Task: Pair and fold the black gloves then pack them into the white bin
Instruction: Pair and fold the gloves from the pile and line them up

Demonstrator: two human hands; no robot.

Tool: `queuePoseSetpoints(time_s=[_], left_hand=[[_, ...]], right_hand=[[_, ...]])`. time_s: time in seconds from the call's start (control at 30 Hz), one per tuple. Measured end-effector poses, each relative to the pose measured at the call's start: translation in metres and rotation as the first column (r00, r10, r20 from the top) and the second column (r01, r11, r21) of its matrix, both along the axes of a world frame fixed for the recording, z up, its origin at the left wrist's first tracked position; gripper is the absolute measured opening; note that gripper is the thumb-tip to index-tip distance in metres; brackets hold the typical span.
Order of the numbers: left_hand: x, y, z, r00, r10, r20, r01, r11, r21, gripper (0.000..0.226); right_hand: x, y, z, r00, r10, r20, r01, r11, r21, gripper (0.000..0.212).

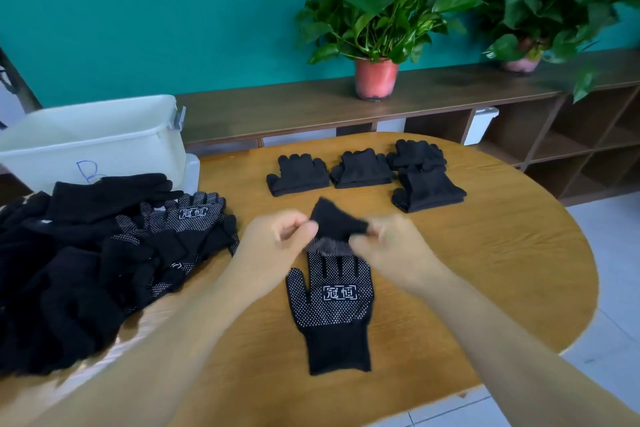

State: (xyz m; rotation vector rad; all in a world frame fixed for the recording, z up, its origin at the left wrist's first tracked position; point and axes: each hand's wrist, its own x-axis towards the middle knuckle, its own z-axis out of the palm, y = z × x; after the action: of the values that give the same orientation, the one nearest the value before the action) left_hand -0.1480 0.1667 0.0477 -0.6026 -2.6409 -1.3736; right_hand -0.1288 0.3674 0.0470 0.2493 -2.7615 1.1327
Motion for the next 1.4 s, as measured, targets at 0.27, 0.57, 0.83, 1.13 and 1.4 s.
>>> queuePoseSetpoints(time_s=[0.27, 0.57, 0.83, 1.13, 1.4], left_hand=[[0.066, -0.030, -0.093, 0.956, -0.136, -0.259, 0.033, 0.930, -0.366, 0.022], [0.067, -0.026, -0.097, 0.914, -0.112, -0.390, -0.037, 0.934, -0.355, 0.026], [0.067, -0.025, -0.100, 0.899, -0.122, -0.421, -0.040, 0.934, -0.356, 0.027], [0.067, -0.024, -0.101, 0.909, -0.117, -0.399, -0.044, 0.928, -0.371, 0.027], [0.063, -0.033, -0.099, 0.898, -0.215, -0.383, 0.033, 0.902, -0.430, 0.034]], right_hand=[[0.064, -0.007, -0.084, 0.930, 0.190, -0.316, -0.021, 0.882, 0.470, 0.058], [0.072, -0.010, -0.085, 0.784, 0.232, -0.576, 0.131, 0.845, 0.518, 0.041], [0.075, -0.009, -0.092, 0.779, 0.244, -0.577, 0.150, 0.821, 0.550, 0.039], [0.076, -0.005, -0.092, 0.755, 0.284, -0.592, 0.155, 0.799, 0.581, 0.035], [0.075, 0.001, -0.091, 0.786, 0.326, -0.526, 0.099, 0.773, 0.626, 0.033]])
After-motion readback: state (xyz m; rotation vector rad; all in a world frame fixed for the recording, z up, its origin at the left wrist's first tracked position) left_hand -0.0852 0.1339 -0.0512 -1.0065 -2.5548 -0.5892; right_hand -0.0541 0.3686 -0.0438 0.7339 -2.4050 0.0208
